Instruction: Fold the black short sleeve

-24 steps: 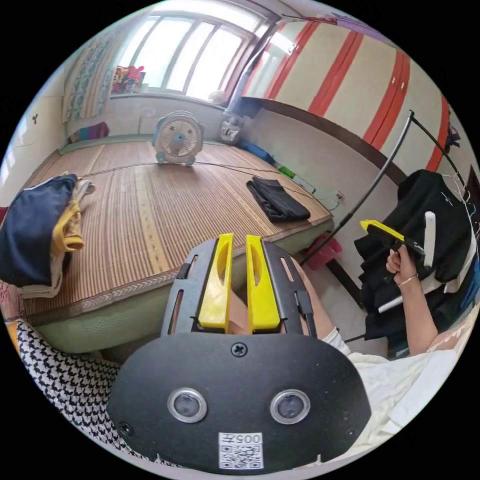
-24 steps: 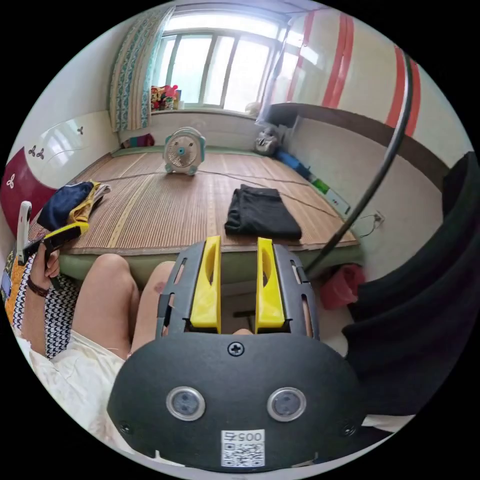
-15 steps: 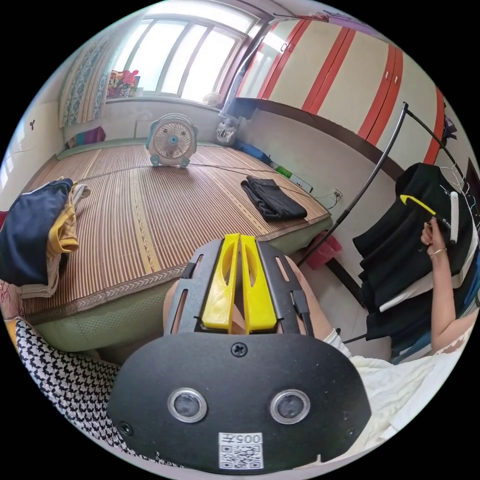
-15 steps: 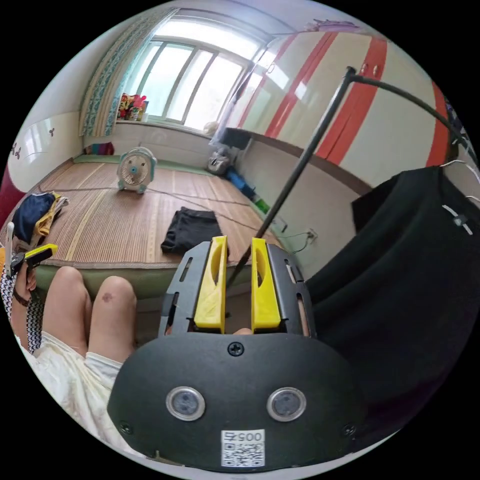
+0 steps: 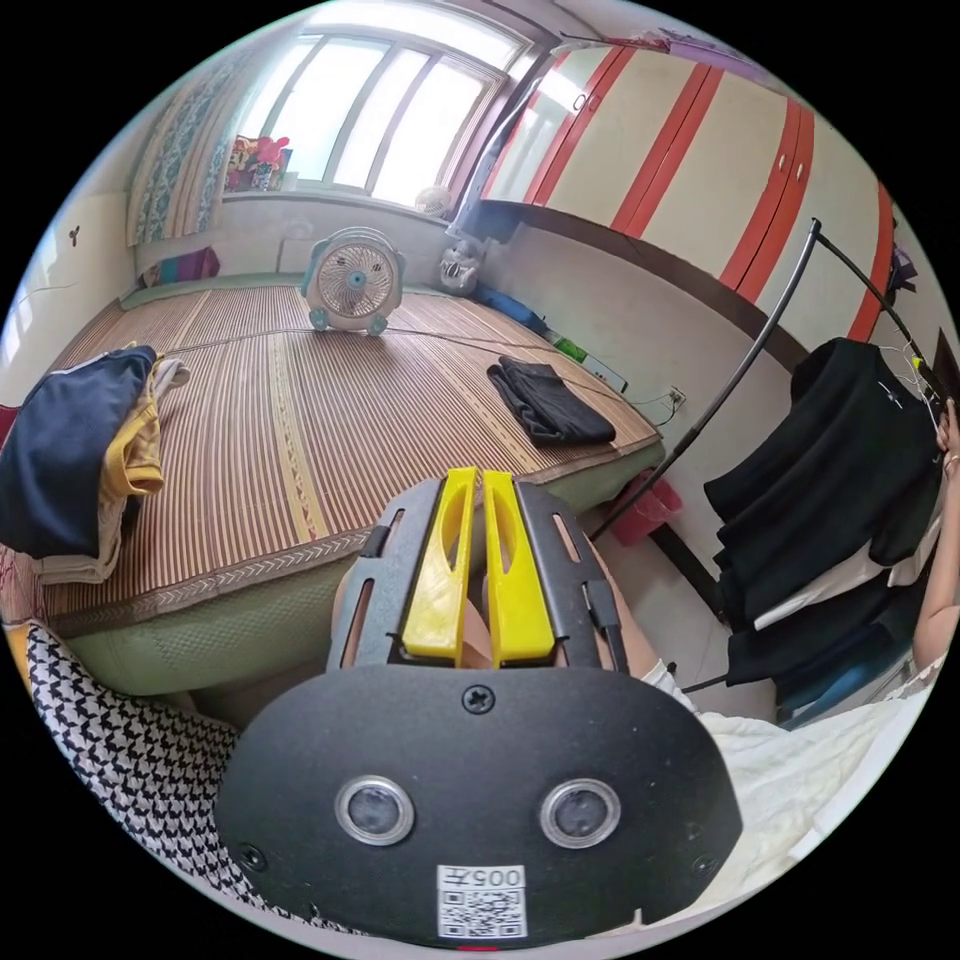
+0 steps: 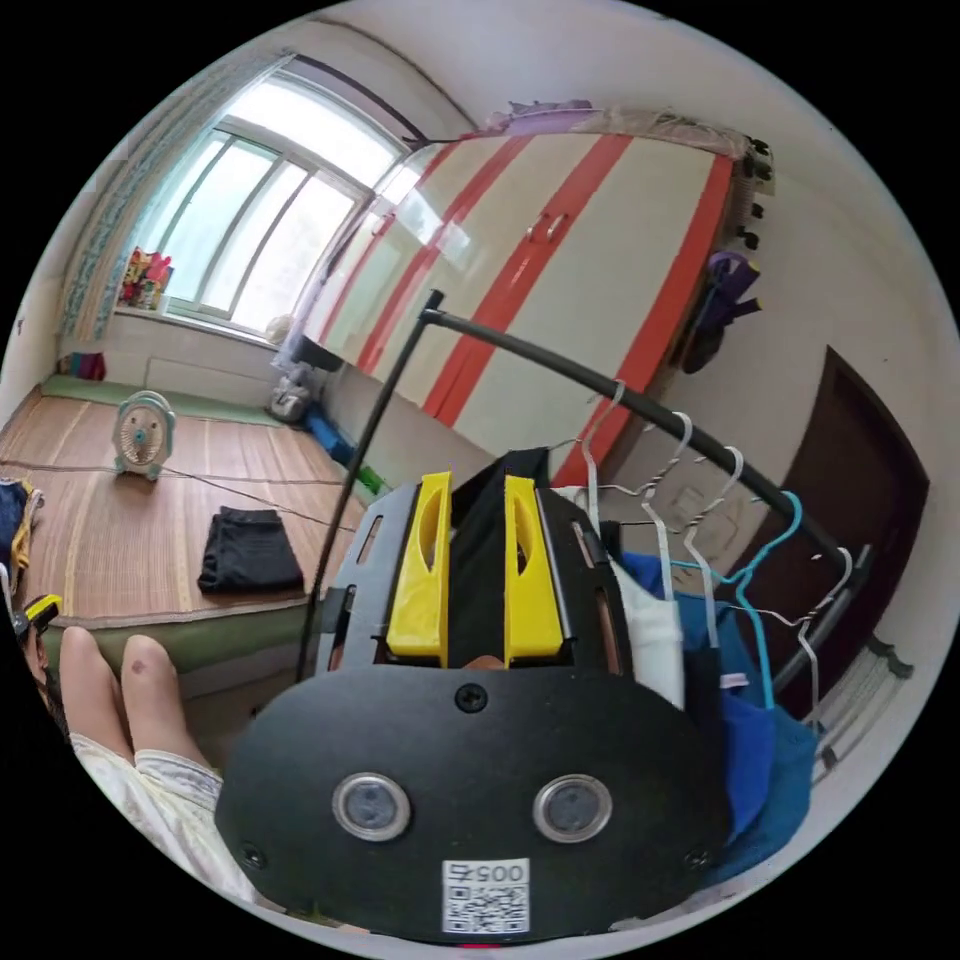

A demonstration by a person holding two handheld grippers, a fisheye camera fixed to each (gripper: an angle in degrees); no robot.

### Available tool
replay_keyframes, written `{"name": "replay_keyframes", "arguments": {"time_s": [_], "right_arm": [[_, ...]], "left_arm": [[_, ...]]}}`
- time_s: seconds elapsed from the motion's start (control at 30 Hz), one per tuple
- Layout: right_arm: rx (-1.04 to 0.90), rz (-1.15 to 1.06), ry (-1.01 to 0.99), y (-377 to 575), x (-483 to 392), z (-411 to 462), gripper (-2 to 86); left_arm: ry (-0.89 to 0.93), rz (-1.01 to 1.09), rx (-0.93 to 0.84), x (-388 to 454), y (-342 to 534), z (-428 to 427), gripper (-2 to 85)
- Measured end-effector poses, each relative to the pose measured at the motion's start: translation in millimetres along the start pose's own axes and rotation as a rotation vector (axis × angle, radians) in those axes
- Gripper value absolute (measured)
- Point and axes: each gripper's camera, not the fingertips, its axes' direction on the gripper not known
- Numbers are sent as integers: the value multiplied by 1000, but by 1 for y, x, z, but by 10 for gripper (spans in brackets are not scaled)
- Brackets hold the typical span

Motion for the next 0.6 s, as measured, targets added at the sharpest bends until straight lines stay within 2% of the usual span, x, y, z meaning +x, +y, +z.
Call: {"name": "replay_keyframes", "arguments": {"time_s": [0.17, 0.33, 0.43, 0.6], "right_arm": [[-112, -13, 75, -35, 39, 7, 66], [-324, -97, 126, -74, 60, 64, 59], [-411, -133, 194, -87, 63, 99, 30], [-451, -224, 343, -94, 55, 125, -12]], "left_arm": [[-3, 12, 14, 14, 2, -7, 17], [10, 28, 37, 31, 7, -19, 18], [2, 30, 50, 38, 13, -28, 20], [-13, -8, 81, 36, 28, -46, 26]]}}
